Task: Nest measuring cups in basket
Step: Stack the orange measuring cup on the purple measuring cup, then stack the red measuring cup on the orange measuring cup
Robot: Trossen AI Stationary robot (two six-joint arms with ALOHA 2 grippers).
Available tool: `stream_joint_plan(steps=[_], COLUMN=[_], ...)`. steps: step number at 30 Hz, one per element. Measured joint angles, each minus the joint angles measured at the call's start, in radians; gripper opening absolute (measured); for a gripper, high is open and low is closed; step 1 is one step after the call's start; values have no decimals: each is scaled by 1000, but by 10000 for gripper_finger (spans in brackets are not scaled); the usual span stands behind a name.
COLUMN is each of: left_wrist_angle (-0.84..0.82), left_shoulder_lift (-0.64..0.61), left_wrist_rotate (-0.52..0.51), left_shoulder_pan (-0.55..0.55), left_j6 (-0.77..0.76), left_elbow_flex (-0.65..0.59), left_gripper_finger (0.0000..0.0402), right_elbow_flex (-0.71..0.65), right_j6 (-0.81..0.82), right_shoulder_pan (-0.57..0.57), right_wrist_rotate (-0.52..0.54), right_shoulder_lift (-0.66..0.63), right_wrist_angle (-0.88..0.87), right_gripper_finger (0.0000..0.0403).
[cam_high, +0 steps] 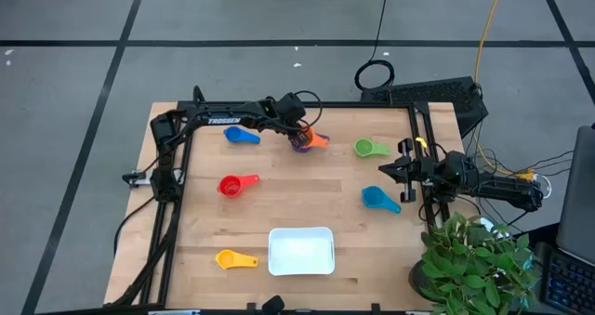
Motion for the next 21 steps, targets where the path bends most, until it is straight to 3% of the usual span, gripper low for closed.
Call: stream_joint_plan(steps=[7,11,16,21], left_wrist_angle=[-9,-109,-338,-540], left_shoulder_lift=[-7,-61,-215,-386], left_wrist_rotate=[1,9,21,1], left_shoulder_pan=[0,0,-33,-98], left_j6=[21,71,127,123], left_elbow_flex=[0,32,58,-17], left_gripper_finger=[146,166,165,146], right_elbow_flex=[0,0,0,0], right_j6=[0,0,0,0], right_shoulder_pan=[0,0,0,0], right_wrist_rotate=[0,0,0,0], right_shoulder_lift=[0,0,0,0], right_wrist_angle=[0,0,0,0], right_gripper_finger=[0,0,0,0])
